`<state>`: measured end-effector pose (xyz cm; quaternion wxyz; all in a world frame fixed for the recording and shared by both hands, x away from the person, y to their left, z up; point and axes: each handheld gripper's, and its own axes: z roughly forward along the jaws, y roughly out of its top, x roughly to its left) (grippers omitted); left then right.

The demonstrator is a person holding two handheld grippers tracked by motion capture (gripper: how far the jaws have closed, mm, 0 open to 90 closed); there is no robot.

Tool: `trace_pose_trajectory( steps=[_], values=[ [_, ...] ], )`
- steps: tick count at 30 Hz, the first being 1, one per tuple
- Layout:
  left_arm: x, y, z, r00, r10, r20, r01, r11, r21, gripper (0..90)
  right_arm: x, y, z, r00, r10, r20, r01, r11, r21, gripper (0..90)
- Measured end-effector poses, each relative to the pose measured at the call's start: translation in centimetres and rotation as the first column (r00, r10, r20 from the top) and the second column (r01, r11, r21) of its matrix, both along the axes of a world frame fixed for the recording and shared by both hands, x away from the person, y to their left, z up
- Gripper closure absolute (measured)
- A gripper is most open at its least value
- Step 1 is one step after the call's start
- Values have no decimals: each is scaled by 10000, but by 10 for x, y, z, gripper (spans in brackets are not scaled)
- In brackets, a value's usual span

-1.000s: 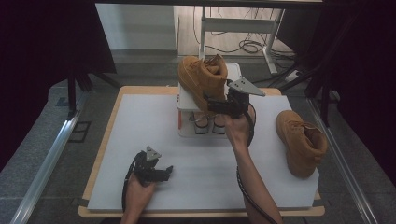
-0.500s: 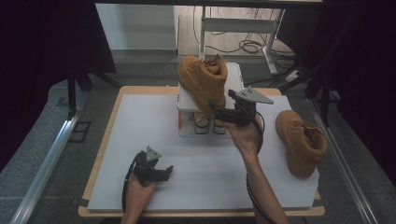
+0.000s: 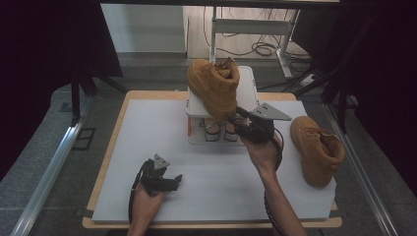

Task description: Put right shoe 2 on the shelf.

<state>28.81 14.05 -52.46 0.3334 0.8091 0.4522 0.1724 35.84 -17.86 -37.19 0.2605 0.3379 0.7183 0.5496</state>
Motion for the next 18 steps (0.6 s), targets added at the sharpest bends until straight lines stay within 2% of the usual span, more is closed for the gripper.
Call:
trace_pose_trajectory(
  steps=[1, 2, 3, 4, 7, 13, 18],
  values=[
    [0, 0, 0, 10000, 0, 0, 0, 10000, 0, 128, 0, 0, 0, 10000, 0, 0, 0, 10000, 0, 594],
    [0, 0, 0, 10000, 0, -1, 0, 10000, -2, 128, 0, -3, -3, 9999, 110, -98, -109, 9999, 62, 661],
    [0, 0, 0, 10000, 0, -1, 0, 10000, -2, 128, 0, -3, -3, 9999, 110, -98, -109, 9999, 62, 661],
    [0, 0, 0, 10000, 1, -2, -1, 10000, -1, 128, 0, -4, -4, 9997, 198, -117, -197, 9998, 79, 704],
    [0, 0, 0, 10000, 1, 4, -1, 10000, 1, 128, 4, -9, -9, 9973, 556, -476, -547, 9983, 201, 803],
    [0, 0, 0, 10000, 0, 10, 0, 10000, 4, 128, 7, -10, -12, 9960, 672, -587, -667, 9977, 107, 858],
    [0, 0, 0, 10000, 0, 9, 0, 10000, 5, 128, 7, -9, -12, 9974, 585, -423, -587, 9983, -38, 891]
  ],
)
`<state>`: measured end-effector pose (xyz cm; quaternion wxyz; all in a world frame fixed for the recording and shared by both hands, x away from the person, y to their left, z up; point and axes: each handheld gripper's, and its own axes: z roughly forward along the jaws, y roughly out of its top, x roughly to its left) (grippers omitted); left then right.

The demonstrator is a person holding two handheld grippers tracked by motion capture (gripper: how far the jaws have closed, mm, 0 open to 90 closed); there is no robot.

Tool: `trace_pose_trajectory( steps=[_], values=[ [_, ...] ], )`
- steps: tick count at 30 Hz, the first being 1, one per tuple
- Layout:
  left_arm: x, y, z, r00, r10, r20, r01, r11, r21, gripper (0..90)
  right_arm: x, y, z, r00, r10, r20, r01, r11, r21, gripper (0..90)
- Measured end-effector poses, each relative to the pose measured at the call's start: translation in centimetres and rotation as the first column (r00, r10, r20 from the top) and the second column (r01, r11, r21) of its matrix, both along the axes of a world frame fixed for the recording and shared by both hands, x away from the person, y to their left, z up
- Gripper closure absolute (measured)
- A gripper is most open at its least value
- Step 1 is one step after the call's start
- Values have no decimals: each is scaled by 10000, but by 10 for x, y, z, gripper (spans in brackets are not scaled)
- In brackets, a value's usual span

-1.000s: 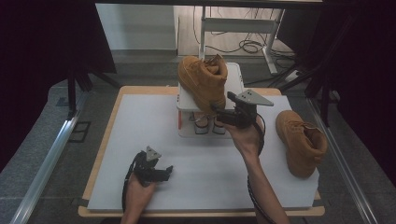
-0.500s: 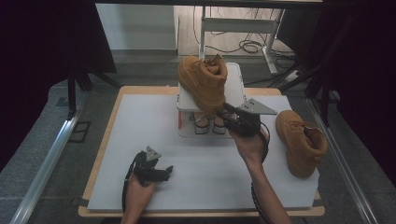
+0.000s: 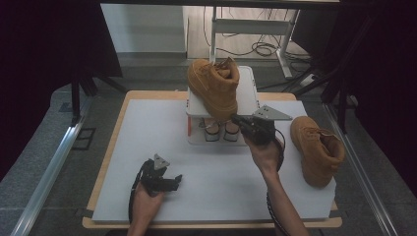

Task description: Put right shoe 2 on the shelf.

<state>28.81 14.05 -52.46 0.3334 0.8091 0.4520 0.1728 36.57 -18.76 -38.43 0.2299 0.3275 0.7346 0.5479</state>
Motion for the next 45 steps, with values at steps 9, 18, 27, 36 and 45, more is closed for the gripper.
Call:
trace_pose_trajectory(
  steps=[9, 18, 27, 36, 45],
  values=[
    [0, 0, 0, 10000, 1, 1, -1, 10000, 1, 128, 0, 4, 0, 9999, 6, 120, -4, 9999, -160, 895],
    [0, 0, 0, 10000, 0, 1, 0, 10000, 5, 128, 4, 14, 1, 9998, 130, 121, -126, 9995, -300, 898],
    [0, 0, 0, 10000, 1, 1, -1, 10000, 3, 128, 9, 21, 0, 9998, 207, 55, -205, 9993, -309, 898],
    [0, 0, 0, 10000, -15, -6, 15, 10000, -1, 128, 13, 27, 0, 9997, 255, 51, -252, 9990, -376, 898],
    [0, 0, 0, 10000, -22, -9, 22, 10000, 3, 128, 17, 35, 0, 9994, 351, 10, -350, 9985, -428, 898]
  ],
)
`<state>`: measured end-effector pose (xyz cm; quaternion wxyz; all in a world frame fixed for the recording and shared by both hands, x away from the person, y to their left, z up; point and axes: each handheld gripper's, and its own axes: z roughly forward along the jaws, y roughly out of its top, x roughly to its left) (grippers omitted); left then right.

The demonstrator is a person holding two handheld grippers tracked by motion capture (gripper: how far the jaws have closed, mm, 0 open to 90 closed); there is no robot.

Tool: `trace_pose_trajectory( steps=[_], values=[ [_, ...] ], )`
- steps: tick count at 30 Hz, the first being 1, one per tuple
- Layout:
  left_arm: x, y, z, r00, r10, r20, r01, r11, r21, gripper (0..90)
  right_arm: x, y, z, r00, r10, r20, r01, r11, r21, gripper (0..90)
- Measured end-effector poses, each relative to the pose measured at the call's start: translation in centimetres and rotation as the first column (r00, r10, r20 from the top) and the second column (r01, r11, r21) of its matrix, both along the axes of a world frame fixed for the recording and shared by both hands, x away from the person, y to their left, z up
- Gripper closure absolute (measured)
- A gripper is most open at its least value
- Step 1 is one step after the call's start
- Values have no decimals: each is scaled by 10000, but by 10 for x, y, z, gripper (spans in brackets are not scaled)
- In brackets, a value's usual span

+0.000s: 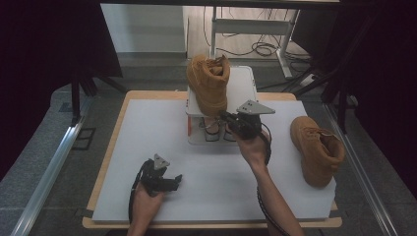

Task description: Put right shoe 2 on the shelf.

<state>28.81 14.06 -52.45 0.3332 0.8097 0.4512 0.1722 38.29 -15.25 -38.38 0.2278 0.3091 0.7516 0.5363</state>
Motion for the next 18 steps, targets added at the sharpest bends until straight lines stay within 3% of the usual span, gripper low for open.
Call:
trace_pose_trajectory(
  steps=[18],
  values=[
    [0, 0, 0, 10000, 28, 15, -28, 10000, -43, 128, 9, 25, 0, 9996, 268, -106, -270, 9996, -109, 898]
  ],
)
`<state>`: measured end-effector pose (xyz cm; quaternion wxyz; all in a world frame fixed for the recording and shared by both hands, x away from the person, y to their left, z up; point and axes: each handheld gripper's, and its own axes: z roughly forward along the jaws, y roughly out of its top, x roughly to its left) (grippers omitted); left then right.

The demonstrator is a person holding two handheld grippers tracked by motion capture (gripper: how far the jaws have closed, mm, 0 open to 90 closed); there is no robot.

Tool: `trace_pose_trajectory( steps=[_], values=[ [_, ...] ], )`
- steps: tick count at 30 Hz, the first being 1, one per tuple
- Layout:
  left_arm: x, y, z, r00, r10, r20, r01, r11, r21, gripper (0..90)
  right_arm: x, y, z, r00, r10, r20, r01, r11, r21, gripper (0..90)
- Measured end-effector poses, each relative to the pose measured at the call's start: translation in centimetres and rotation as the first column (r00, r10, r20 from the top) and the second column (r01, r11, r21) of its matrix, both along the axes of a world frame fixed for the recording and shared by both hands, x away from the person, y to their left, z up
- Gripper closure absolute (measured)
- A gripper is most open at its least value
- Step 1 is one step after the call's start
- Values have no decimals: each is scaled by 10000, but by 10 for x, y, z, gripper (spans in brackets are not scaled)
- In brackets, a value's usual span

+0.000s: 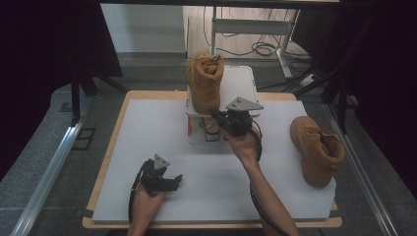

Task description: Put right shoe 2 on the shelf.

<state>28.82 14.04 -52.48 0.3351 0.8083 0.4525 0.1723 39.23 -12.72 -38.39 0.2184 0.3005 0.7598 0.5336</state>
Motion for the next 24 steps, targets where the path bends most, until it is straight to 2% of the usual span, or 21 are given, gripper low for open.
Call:
trace_pose_trajectory(
  steps=[19, 24],
  values=[
    [0, 0, 0, 10000, 3, 12, -3, 10000, -12, 129, 5, 24, -2, 9999, 155, 18, -155, 9999, -42, 898],
    [0, 0, 0, 10000, 2, 12, -2, 10000, -12, 129, 5, 24, -2, 9998, 180, 55, -180, 9998, -17, 897]
  ],
)
